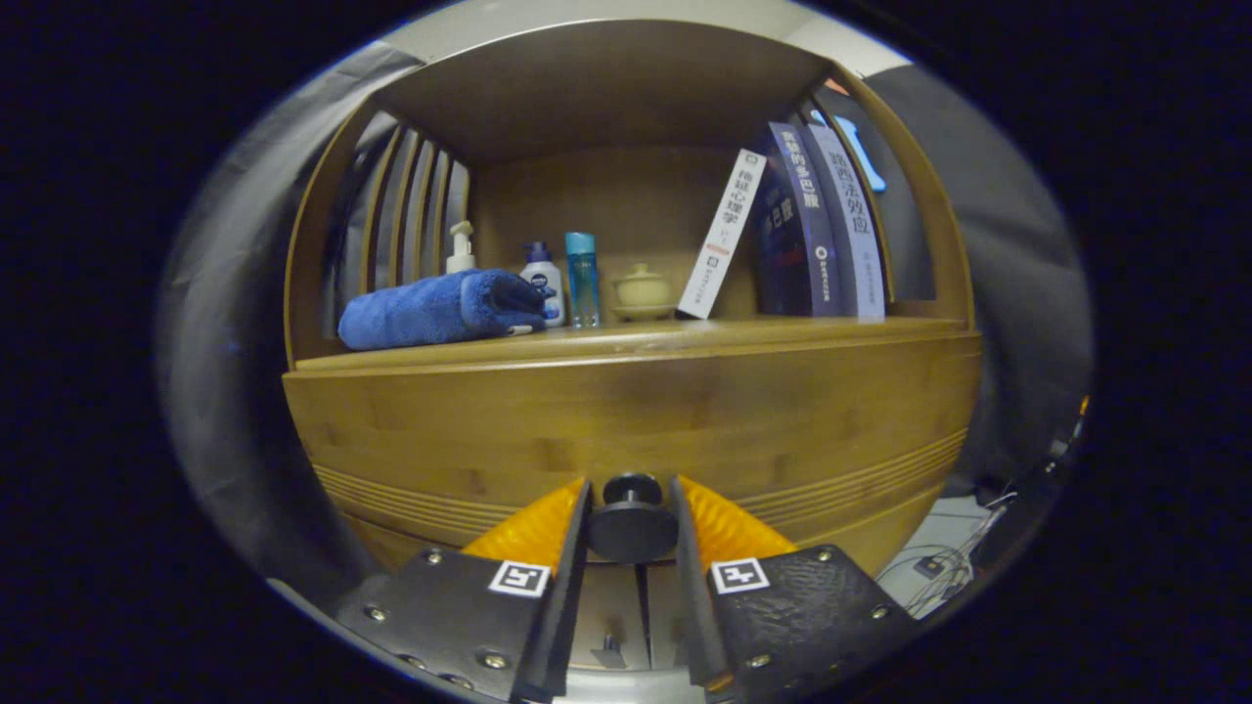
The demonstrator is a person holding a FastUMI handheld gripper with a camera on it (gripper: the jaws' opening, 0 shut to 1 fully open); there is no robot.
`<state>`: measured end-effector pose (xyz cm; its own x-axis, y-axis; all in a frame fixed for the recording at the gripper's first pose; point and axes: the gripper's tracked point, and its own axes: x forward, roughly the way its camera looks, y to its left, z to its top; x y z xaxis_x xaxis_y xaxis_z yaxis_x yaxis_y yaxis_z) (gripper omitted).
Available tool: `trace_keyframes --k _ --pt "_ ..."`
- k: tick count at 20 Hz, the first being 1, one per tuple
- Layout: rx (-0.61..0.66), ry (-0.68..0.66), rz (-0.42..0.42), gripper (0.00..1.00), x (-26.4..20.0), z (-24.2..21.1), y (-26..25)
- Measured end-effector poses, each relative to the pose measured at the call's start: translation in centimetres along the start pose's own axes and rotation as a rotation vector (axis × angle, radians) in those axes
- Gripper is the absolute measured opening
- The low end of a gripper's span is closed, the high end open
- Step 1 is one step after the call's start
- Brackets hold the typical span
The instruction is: Pull open the drawer, take out the items inside it, and place them on the countertop above the cabinet.
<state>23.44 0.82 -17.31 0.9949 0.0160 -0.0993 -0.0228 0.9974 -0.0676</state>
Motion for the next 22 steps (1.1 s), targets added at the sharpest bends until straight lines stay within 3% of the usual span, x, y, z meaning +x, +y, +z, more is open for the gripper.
trace_keyframes --k 2,7,12,22 --pt "0.046 -0.033 -0.030 0.46 0.2 -0.4 0.0" --pt "0.021 0.039 0.001 0.28 0.1 -1.2 0.2" --pt "0.016 0.033 -0.019 0.28 -1.1 -1.3 0.0" --pt "0.057 0.087 -0.052 0.28 -11.0 -2.3 -0.4"
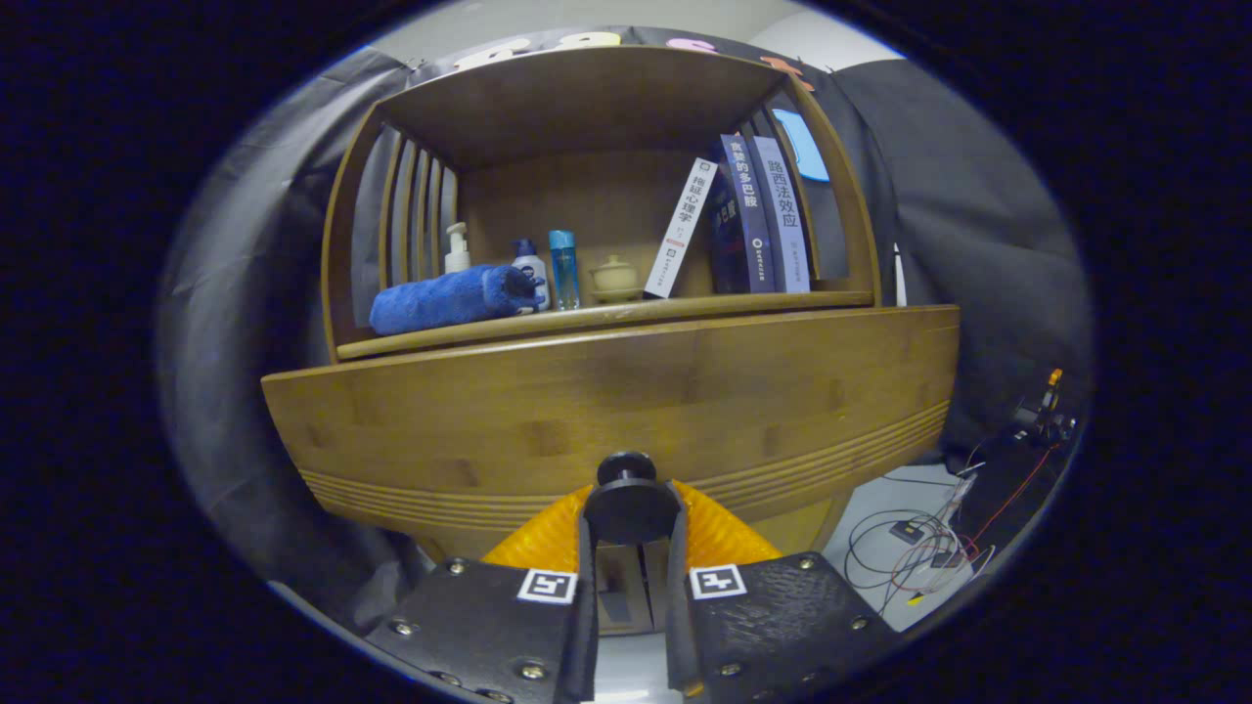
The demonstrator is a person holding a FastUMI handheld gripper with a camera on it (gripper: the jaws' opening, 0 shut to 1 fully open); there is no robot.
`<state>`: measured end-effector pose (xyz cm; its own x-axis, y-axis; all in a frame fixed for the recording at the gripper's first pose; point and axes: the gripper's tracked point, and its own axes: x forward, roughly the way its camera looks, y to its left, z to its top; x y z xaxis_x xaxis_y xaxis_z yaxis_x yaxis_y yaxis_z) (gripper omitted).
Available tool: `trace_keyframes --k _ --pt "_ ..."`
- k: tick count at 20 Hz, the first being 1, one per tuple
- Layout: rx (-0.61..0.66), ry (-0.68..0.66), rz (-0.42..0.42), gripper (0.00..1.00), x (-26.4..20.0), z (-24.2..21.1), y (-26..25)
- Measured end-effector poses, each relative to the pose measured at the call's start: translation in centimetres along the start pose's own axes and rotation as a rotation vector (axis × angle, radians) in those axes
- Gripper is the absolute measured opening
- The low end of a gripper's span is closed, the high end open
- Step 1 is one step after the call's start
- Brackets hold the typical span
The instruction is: Pull open the drawer, take out the items inside it, and place them on the countertop above the cabinet.
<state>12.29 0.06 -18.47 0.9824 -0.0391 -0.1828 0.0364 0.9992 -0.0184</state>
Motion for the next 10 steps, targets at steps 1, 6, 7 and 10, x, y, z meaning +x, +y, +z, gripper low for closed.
trace_keyframes --k 1,6,7,10 --pt "0.006 0.002 0.005 0.28 -1.2 -0.1 -0.2" --pt "-0.028 0.008 0.017 0.28 -6.7 -1.2 -1.1" --pt "-0.027 0.015 0.022 0.28 -7.6 -1.5 -1.2" --pt "-0.006 0.052 0.030 0.28 -10.3 -2.0 -1.6"
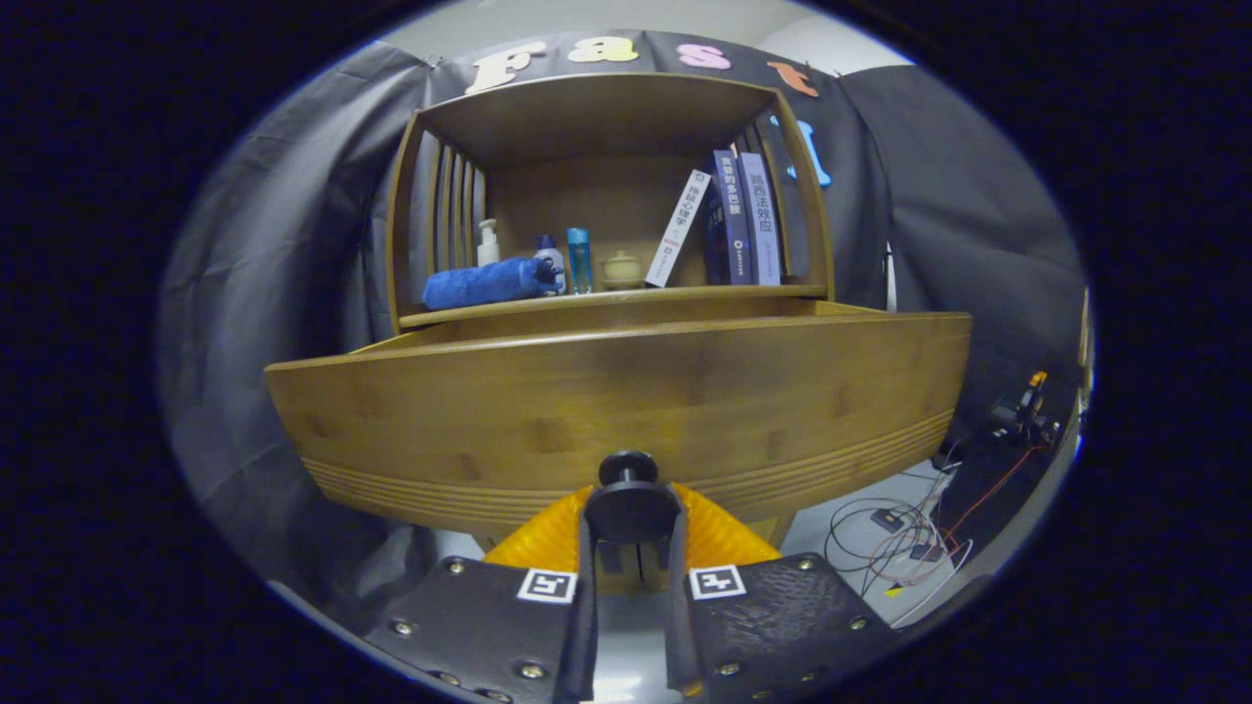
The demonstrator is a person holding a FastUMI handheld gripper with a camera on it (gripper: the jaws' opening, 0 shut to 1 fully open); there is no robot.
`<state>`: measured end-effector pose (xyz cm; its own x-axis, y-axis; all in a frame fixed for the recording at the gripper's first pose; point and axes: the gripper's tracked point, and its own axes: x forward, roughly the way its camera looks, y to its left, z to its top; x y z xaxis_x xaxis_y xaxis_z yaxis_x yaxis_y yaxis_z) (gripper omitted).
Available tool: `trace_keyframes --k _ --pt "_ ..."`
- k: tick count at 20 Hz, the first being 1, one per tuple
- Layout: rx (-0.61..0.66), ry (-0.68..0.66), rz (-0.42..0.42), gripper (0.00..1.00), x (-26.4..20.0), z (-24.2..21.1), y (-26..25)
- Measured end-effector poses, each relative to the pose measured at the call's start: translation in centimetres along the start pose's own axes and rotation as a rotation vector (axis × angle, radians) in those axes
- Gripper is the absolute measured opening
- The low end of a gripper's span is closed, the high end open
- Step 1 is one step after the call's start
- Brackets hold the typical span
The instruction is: Pull open the drawer, take out the items inside it, and place them on the countertop above the cabinet.
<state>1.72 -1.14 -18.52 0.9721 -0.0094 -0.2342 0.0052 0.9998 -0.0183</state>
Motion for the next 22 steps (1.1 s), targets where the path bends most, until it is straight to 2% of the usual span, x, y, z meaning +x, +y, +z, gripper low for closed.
trace_keyframes --k 4,7,9,12,18,22 --pt "-0.014 0.054 0.002 0.28 -3.5 -1.2 -1.1" --pt "0.020 0.240 0.013 0.27 -4.4 -5.7 -1.9" --pt "0.035 0.190 0.050 0.34 -4.3 -4.5 -1.7" --pt "0.031 0.220 0.061 0.34 -3.7 -5.1 -1.5" --pt "-0.039 0.101 0.044 0.34 -2.7 -2.2 -0.7" --pt "0.002 0.102 0.065 0.34 -2.1 -1.3 -0.8"
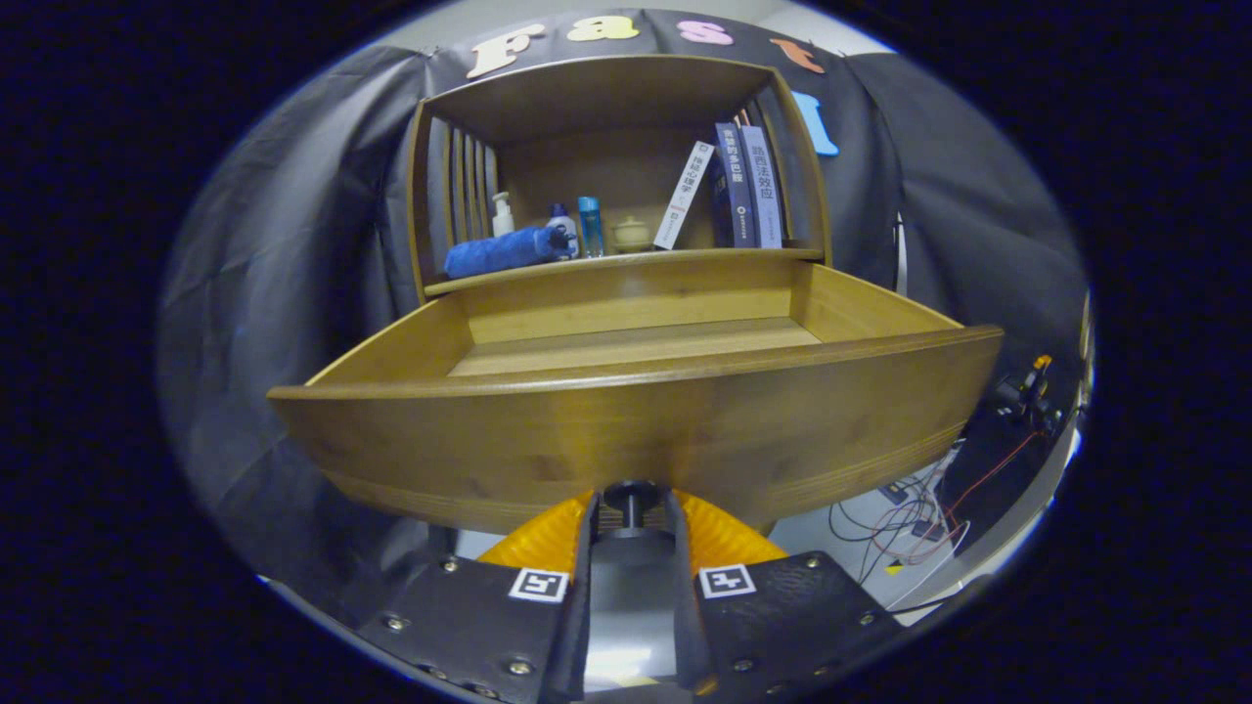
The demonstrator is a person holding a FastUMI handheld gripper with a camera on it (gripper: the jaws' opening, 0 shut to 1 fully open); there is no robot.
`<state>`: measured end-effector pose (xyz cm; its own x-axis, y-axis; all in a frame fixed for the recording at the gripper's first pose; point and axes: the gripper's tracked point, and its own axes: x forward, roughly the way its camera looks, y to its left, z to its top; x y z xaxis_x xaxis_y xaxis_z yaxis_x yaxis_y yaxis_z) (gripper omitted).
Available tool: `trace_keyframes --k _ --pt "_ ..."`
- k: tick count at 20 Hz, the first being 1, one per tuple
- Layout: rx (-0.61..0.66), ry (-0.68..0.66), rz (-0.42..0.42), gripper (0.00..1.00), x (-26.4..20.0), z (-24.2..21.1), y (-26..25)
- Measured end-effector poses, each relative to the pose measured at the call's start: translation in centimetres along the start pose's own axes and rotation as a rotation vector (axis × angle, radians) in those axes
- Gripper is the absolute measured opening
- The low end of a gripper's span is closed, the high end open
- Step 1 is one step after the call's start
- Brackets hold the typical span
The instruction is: Pull open the drawer, take out the items inside it, and place them on the countertop above the cabinet.
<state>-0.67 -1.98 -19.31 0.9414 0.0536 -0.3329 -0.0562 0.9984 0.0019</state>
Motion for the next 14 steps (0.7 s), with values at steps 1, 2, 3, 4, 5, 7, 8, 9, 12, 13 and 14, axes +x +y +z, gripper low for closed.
trace_keyframes --k 1,2,3,4,5,7,8,9,12,13,14 --pt "-0.007 -0.014 0.000 0.34 0.3 0.4 0.0" --pt "-0.017 -0.016 -0.001 0.34 0.6 0.6 0.0" --pt "-0.021 -0.024 -0.003 0.34 0.8 0.6 -0.1" --pt "-0.033 -0.029 0.000 0.35 0.7 0.6 0.0" --pt "-0.053 -0.025 0.008 0.35 0.7 0.3 0.1" --pt "-0.119 -0.077 -0.005 0.43 -0.5 1.3 -0.2" --pt "-0.166 -0.095 -0.021 0.54 -0.9 1.8 -0.6" --pt "-0.197 -0.111 -0.030 0.66 -1.6 2.6 -0.8" --pt "-0.177 -0.137 -0.019 1.00 -3.1 5.7 -0.5" --pt "-0.168 -0.133 -0.029 0.98 -3.4 6.9 -1.0" --pt "-0.147 -0.140 -0.040 0.98 -3.7 8.5 -1.4"
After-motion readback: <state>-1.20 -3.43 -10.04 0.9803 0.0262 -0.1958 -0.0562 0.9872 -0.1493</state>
